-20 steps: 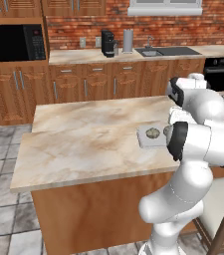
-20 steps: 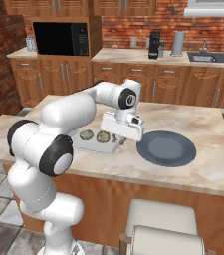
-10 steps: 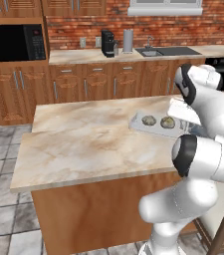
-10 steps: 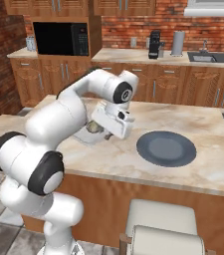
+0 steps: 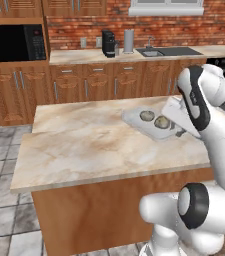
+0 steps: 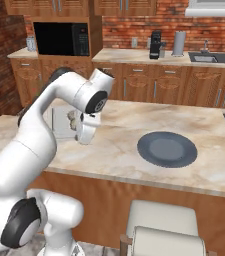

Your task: Place two dumplings into each of the tupperware containers and then place the containers in the fridge.

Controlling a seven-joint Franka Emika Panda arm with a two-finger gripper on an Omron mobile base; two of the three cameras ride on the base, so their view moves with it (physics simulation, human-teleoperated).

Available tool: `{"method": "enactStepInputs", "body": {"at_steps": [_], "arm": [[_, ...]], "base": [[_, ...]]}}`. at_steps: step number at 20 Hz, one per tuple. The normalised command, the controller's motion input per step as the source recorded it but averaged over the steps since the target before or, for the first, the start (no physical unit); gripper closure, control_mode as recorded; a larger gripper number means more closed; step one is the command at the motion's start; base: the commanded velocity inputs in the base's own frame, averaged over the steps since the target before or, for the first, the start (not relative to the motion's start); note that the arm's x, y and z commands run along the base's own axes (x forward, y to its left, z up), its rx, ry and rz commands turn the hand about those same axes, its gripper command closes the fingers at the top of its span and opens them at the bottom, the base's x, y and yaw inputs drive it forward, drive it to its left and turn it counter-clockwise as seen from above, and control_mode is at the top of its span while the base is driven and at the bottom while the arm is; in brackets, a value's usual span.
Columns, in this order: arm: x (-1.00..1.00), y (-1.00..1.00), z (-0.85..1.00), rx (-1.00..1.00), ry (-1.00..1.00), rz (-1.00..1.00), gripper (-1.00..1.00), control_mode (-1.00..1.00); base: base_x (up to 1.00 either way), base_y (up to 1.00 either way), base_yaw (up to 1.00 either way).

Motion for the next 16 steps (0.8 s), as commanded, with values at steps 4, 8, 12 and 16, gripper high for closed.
{"method": "enactStepInputs", "body": {"at_steps": [4, 8, 12, 16], "arm": [[-0.23, 0.44, 0.30, -0.11, 0.13, -0.45, 1.00, -1.00], [-0.31, 0.06, 0.29, -0.01, 0.17, -0.36, 1.00, -1.00], [-0.35, 0.26, 0.08, 0.00, 0.02, -0.22, 1.00, -1.00], [-0.54, -0.06, 0.00, 0.00, 0.00, -0.13, 1.00, -1.00]], "base": [[0.00, 0.00, 0.00], [0.00, 0.00, 0.00], [0.00, 0.00, 0.00], [0.00, 0.00, 0.00]]}}
